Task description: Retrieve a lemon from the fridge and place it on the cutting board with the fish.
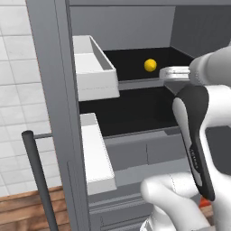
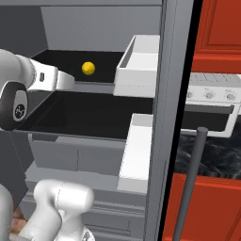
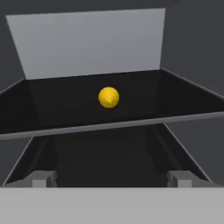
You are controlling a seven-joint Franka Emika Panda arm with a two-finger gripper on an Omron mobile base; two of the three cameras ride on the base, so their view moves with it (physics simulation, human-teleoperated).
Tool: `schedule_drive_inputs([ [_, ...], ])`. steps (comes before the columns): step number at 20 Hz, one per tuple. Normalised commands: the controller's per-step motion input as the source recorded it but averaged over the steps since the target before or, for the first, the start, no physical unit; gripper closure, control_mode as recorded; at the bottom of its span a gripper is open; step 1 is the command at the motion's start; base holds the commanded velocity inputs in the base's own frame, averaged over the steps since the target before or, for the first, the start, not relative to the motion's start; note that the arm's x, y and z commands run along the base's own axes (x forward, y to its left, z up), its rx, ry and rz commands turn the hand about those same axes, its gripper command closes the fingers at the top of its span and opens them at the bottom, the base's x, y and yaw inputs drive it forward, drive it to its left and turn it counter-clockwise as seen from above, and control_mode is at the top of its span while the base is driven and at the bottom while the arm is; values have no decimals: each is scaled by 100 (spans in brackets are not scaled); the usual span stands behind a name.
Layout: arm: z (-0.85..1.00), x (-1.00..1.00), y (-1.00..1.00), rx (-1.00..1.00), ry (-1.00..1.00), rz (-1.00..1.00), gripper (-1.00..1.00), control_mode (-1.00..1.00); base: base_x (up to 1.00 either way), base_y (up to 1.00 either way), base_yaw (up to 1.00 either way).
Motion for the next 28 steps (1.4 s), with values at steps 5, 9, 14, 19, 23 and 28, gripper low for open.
schedule_drive_inputs([
  [5,-5,1,0,0,0,0,-100,-100,0,0,0],
  [9,-16,22,0,0,0,0,-100,-100,0,0,0],
  [14,-8,44,0,0,0,0,-100,-100,0,0,0],
  [19,-3,54,0,0,0,0,-100,-100,0,0,0],
  [23,-5,52,0,0,0,0,-100,-100,0,0,0],
  [28,-5,55,0,0,0,0,-100,-100,0,0,0],
])
